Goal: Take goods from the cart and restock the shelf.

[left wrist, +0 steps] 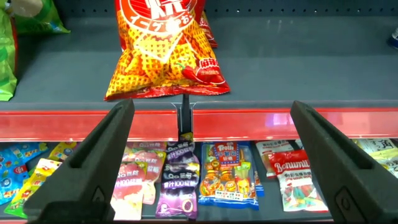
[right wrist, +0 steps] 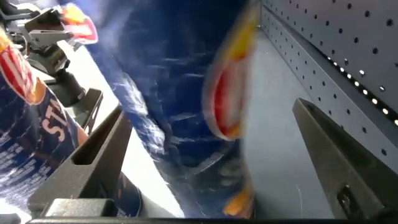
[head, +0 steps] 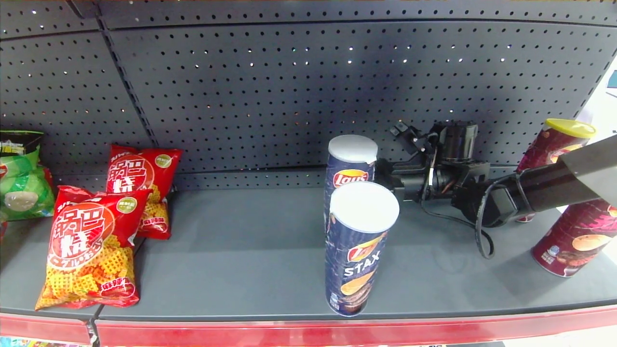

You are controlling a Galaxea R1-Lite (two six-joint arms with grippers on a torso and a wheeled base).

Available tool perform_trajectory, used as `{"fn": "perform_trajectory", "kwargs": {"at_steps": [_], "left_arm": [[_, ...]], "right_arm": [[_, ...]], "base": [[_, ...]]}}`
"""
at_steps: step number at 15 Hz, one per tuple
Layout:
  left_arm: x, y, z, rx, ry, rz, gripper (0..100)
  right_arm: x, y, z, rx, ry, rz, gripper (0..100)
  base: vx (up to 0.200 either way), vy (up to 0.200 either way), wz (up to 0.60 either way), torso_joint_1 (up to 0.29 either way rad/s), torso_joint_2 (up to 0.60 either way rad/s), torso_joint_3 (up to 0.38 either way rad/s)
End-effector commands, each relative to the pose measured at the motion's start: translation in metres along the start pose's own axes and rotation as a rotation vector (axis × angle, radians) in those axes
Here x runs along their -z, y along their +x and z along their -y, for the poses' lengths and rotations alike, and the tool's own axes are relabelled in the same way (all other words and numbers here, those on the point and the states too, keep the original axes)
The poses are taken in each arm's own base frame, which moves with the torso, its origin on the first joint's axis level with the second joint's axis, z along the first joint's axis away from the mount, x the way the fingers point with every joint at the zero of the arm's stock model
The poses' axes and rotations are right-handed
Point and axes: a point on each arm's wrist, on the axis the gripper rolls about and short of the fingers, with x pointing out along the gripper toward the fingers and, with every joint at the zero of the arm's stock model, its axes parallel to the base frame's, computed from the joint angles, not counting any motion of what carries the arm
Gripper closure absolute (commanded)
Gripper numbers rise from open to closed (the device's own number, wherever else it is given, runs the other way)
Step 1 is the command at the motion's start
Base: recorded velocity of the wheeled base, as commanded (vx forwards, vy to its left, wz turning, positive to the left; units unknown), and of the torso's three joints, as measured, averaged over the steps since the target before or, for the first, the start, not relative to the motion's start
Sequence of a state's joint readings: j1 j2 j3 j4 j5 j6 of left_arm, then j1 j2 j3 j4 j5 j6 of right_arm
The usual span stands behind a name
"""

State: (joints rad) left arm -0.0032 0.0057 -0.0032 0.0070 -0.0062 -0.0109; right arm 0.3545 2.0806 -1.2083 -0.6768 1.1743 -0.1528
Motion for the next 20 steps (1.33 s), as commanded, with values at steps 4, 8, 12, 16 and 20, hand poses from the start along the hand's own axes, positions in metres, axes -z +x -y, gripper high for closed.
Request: {"fn": "perform_trajectory", "kwargs": {"at_steps": [4,8,12,16,20], "left_arm": [[0.000,0.000,0.000,0.000,0.000,-0.003,0],[0.000,0.000,0.000,0.000,0.000,-0.003,0],[0.000,0.000,0.000,0.000,0.000,-0.003,0],[0.000,0.000,0.000,0.000,-0.001,-0.003,0],[0.000,0.000,0.000,0.000,0.000,-0.001,0]], "right_arm": [[-0.004,-0.016,-0.012,0.028,0.017,-0.004,0],[-0.012,-0.032,-0.025,0.053,0.008,0.000,0],[-0.010,-0.044,-0.051,0.059,0.020,-0.014,0],[-0.011,-0.049,-0.067,0.057,0.026,-0.018,0],[-0.009,-0.051,-0.082,0.048,0.027,-0.024,0]], "base": [[0.000,0.000,0.00,0.000,0.00,0.000],[0.000,0.000,0.00,0.000,0.00,0.000],[0.000,0.000,0.00,0.000,0.00,0.000],[0.000,0.000,0.00,0.000,0.00,0.000],[0.000,0.000,0.00,0.000,0.00,0.000]]}}
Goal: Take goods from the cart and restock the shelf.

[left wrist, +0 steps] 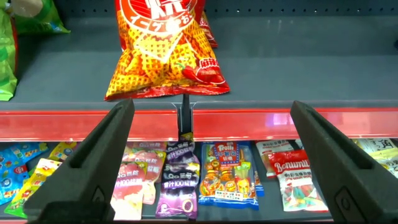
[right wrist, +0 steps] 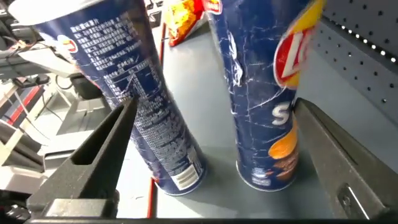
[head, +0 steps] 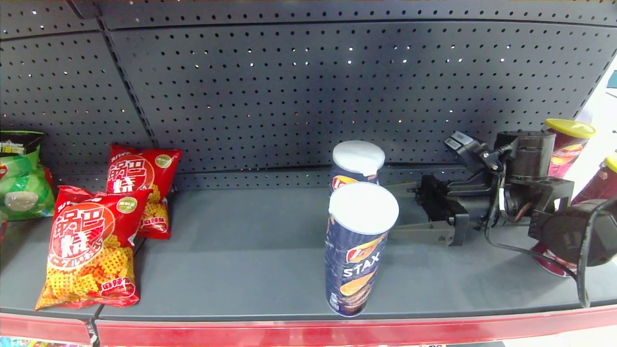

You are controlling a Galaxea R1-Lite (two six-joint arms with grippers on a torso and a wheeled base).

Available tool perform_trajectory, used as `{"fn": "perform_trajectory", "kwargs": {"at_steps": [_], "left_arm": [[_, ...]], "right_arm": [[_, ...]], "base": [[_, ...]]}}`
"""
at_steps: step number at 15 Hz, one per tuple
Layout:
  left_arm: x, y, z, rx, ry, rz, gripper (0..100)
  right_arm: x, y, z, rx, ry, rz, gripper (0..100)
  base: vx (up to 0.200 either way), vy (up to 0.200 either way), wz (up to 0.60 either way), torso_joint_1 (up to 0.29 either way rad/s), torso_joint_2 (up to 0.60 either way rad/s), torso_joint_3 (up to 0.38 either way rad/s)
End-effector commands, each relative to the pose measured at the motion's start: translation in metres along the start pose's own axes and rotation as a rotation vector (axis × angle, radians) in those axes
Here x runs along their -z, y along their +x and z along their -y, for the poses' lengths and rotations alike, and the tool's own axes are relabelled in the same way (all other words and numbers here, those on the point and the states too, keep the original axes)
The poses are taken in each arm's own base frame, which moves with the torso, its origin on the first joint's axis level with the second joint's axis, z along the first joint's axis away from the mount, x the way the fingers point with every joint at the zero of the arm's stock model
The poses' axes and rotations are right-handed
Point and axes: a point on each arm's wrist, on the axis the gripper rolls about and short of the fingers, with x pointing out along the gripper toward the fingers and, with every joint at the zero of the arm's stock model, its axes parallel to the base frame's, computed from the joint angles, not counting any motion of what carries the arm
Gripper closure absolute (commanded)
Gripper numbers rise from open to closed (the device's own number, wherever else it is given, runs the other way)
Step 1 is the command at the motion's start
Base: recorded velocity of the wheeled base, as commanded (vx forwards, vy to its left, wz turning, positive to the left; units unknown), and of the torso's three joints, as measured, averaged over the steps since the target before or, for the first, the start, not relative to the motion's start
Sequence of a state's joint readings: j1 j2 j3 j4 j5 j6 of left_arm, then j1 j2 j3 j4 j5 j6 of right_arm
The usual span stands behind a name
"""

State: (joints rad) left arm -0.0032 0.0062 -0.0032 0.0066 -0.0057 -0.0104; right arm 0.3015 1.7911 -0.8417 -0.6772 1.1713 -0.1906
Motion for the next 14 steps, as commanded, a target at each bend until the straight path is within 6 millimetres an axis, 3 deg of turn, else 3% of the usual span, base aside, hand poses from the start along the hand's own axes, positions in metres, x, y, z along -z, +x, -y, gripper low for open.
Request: {"fn": "perform_trajectory", "kwargs": {"at_steps": [1,9,14], "left_arm": [[0.0000,0.0001,0.0000,0.000,0.000,-0.001,0],[0.0000,0.0001,0.0000,0.000,0.000,-0.001,0],[0.0001,0.0001,0.0000,0.000,0.000,-0.003,0]], "right_arm": [[-0.0035,-0.0029,-0.0081,-0.002,-0.010,0.004,0],[-0.0036,-0.0013,-0.0127,-0.013,-0.009,0.003,0],[0.0004,0.0007,-0.0051,-0.003,0.002,-0.002,0]], "base": [[0.000,0.000,0.00,0.000,0.00,0.000],[0.000,0.000,0.00,0.000,0.00,0.000],[0.000,0.000,0.00,0.000,0.00,0.000]]}}
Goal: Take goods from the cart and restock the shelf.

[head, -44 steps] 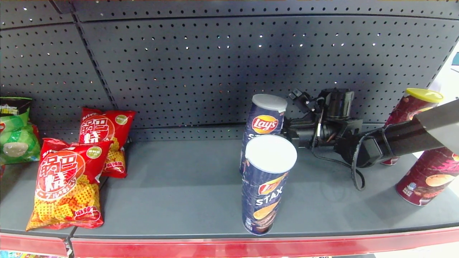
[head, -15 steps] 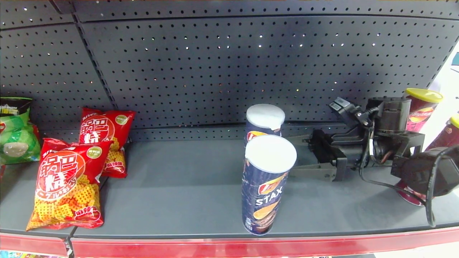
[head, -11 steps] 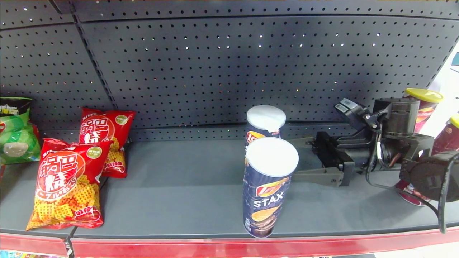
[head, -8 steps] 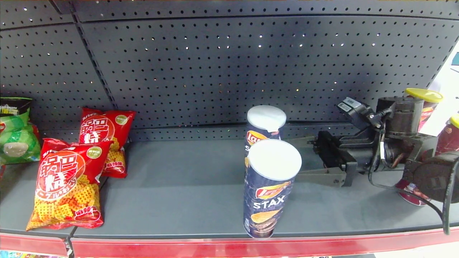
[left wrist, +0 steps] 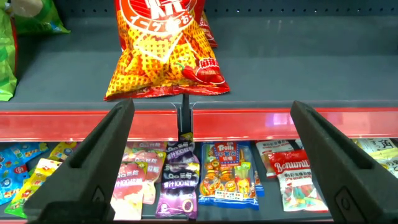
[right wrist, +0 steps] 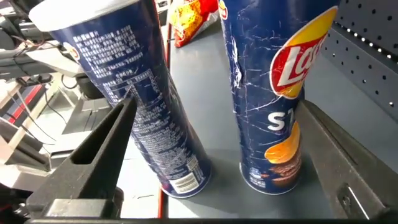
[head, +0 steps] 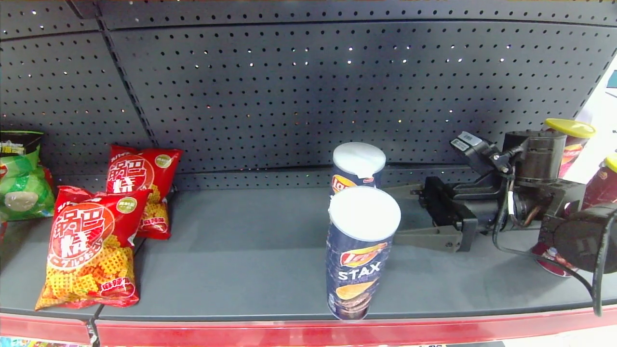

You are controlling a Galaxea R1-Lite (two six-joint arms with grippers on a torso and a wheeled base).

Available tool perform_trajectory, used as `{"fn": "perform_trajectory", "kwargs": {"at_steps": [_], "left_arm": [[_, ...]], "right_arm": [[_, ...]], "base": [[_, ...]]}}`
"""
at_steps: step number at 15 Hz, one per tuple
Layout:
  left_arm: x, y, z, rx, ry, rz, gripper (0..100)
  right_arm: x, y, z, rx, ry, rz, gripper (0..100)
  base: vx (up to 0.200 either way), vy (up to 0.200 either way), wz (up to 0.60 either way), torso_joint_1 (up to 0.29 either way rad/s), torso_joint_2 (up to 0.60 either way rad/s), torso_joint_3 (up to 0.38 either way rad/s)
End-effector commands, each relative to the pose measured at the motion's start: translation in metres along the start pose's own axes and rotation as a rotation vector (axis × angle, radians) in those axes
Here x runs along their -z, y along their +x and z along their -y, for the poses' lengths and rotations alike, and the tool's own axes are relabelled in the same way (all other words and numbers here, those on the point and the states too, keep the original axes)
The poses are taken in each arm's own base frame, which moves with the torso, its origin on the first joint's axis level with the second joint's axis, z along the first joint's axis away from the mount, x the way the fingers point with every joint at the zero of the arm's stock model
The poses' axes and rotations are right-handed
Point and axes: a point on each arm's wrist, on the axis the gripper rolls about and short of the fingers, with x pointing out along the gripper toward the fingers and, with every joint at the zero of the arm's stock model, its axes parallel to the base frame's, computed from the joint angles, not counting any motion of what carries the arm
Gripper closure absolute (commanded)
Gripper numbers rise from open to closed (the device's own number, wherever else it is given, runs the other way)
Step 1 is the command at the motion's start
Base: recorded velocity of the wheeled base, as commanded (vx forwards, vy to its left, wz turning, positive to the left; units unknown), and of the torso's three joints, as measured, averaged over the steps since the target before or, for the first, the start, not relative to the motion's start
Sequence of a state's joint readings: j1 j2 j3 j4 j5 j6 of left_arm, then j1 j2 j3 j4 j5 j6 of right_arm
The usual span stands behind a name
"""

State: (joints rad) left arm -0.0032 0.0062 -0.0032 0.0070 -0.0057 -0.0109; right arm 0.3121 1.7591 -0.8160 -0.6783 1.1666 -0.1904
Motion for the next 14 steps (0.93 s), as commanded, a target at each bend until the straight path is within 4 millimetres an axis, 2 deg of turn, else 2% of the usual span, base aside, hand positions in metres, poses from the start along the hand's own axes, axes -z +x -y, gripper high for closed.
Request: {"fn": "perform_trajectory", "kwargs": {"at_steps": [1,7,14], "left_arm": [[0.000,0.000,0.000,0.000,0.000,-0.001,0],[0.000,0.000,0.000,0.000,-0.001,-0.002,0],[0.000,0.000,0.000,0.000,-0.001,-0.001,0]], "right_arm": [[0.005,0.002,0.007,0.005,0.012,-0.006,0],[0.013,0.015,0.038,0.024,0.019,-0.011,0],[0.023,0.027,0.061,0.023,0.029,-0.017,0]], "base": [[0.000,0.000,0.00,0.000,0.00,0.000],[0.000,0.000,0.00,0.000,0.00,0.000],[0.000,0.000,0.00,0.000,0.00,0.000]]}}
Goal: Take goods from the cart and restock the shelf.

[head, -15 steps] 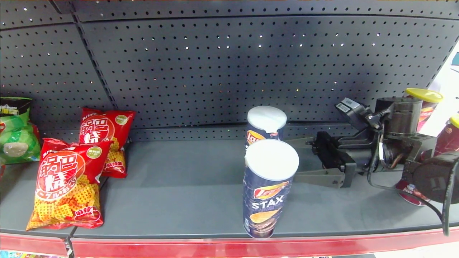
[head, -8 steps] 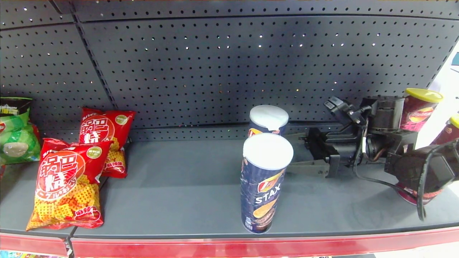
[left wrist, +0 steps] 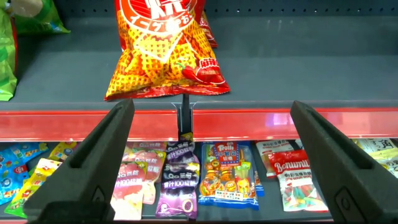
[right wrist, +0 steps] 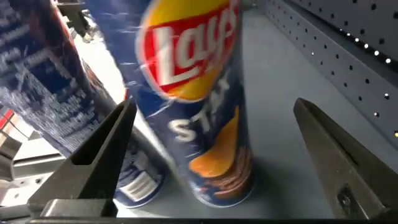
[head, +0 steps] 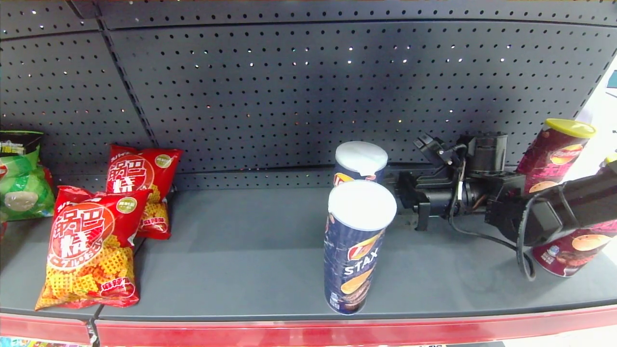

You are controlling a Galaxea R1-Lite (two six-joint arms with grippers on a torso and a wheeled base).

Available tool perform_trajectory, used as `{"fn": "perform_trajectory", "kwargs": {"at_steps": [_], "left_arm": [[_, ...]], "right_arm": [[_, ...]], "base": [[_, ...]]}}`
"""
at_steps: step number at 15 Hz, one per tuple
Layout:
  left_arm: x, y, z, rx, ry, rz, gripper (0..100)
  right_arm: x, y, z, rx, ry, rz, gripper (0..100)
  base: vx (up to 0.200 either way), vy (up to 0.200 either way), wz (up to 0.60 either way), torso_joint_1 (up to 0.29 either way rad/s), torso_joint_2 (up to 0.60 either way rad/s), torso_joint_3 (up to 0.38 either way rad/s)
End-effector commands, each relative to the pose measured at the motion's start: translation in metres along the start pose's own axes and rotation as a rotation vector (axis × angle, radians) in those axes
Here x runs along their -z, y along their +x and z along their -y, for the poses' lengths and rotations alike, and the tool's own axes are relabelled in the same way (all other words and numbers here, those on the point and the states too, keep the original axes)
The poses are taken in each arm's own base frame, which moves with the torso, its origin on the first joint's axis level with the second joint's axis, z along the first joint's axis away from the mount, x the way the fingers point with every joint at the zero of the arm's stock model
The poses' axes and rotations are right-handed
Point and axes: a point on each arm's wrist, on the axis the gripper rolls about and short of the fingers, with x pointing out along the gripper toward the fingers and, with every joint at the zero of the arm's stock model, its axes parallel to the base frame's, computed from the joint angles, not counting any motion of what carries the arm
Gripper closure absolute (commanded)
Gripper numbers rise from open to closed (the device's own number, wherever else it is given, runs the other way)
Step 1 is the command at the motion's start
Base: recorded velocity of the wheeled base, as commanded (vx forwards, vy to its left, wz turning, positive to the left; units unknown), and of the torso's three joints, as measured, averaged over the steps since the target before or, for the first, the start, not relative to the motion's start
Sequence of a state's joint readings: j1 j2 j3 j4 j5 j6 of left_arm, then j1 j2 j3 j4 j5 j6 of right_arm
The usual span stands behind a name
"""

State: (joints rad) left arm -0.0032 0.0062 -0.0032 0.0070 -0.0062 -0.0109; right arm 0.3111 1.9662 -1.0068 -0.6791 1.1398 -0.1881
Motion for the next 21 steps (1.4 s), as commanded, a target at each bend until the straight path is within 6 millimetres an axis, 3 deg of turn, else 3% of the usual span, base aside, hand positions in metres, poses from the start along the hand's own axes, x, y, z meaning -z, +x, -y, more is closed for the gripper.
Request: {"fn": "perform_trajectory", "kwargs": {"at_steps": [1,14,21], "left_arm": [[0.000,0.000,0.000,0.000,0.000,-0.001,0],[0.000,0.000,0.000,0.000,-0.001,-0.001,0],[0.000,0.000,0.000,0.000,0.000,-0.001,0]], "right_arm": [[0.006,0.005,0.009,-0.002,0.005,-0.003,0],[0.002,0.008,0.017,-0.007,-0.053,0.022,0],[-0.002,0.032,0.012,-0.058,-0.071,0.025,0]], "base": [[0.000,0.000,0.00,0.000,0.00,0.000],[0.000,0.000,0.00,0.000,0.00,0.000],[0.000,0.000,0.00,0.000,0.00,0.000]]}}
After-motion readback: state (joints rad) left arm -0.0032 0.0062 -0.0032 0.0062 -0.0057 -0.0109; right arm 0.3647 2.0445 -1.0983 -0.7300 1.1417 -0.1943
